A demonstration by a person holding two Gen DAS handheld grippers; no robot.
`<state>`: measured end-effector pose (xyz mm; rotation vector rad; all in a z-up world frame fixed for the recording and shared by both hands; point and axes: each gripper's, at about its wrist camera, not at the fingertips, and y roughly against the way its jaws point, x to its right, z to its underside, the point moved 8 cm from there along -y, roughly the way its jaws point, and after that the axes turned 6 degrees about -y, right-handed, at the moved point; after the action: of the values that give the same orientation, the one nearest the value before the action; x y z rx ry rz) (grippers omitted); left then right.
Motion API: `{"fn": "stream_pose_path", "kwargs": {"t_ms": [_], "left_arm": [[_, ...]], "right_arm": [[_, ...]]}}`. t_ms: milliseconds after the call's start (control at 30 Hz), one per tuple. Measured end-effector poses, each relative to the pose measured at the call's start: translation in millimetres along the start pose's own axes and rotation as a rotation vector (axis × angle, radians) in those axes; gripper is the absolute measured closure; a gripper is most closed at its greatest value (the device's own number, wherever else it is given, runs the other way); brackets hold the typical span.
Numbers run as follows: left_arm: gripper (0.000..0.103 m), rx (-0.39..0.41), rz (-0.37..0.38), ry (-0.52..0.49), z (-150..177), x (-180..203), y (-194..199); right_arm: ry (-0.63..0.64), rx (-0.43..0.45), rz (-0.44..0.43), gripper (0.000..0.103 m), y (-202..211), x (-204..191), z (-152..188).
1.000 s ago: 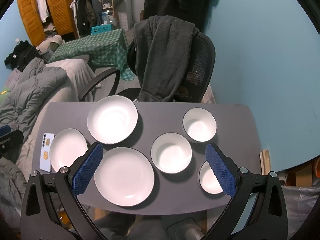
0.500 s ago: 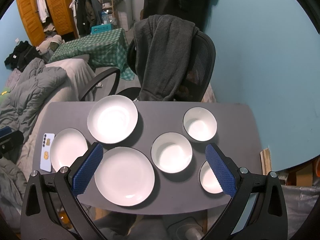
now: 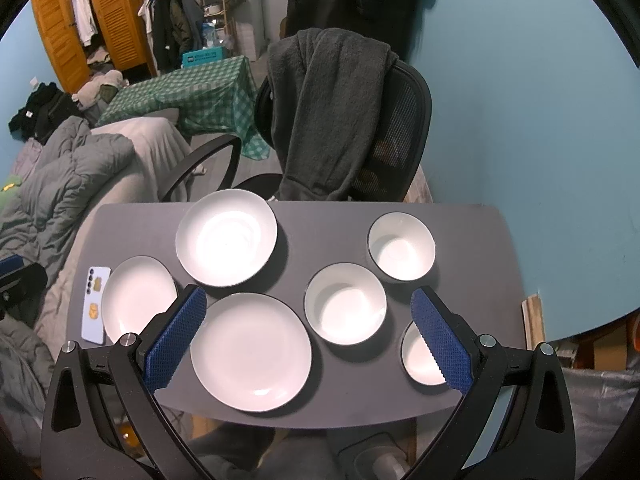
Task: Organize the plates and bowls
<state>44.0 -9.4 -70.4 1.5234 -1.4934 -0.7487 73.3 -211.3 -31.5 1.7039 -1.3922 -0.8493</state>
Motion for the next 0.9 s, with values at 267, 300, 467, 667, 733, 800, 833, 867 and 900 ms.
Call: {"fn": "stream_pose_path", "kwargs": {"t_ms": [267,300,467,667,733,800,833,867,900], "left_arm": [[0.018,-0.003,0.004,0.005,2.2,-0.8,0.7],[0.018,-0.003,0.006,0.006,2.8,-2.3,1.3],[0.018,-0.003,0.008,0.007,3.0,-2.8,1.7],[0.018,-0.004,0.012,0.01,2.9,-3.7,2.5],[0.018,-0.005,0.016,0.012,2.8,-3.8,2.6],[0.018,-0.007,0.017,0.014,1.8,-6.0,1.9],[0.018,-0.006,0.017,0.014,1.8,-6.0,1.9],[0.018,-0.005,0.018,0.014,1.6,-6.0,1.9],[0.018,-0.004,0.018,0.015,1.4,-6.0,1.8]], "right_arm": [[0.0,-0.001,0.0,0.003,1.5,-0.8,1.1],[0.0,-0.001,0.0,0.003,2.1,-1.1,1.4],[0.0,-0.003,-0.001,0.003,1.1,-0.4,0.6],[0.0,-0.004,-0.003,0.003,1.7,-1.0,0.9],[0.0,-0.004,-0.002,0.003,2.1,-1.2,1.3],[-0.001,-0.004,-0.003,0.003,2.0,-1.7,1.4],[-0.001,-0.006,-0.003,0.003,2.1,-1.9,1.5],[-0.001,-0.005,-0.003,0.003,1.4,-1.4,0.8],[-0.001,-0.005,-0.003,0.003,1.4,-1.3,0.8]]}}
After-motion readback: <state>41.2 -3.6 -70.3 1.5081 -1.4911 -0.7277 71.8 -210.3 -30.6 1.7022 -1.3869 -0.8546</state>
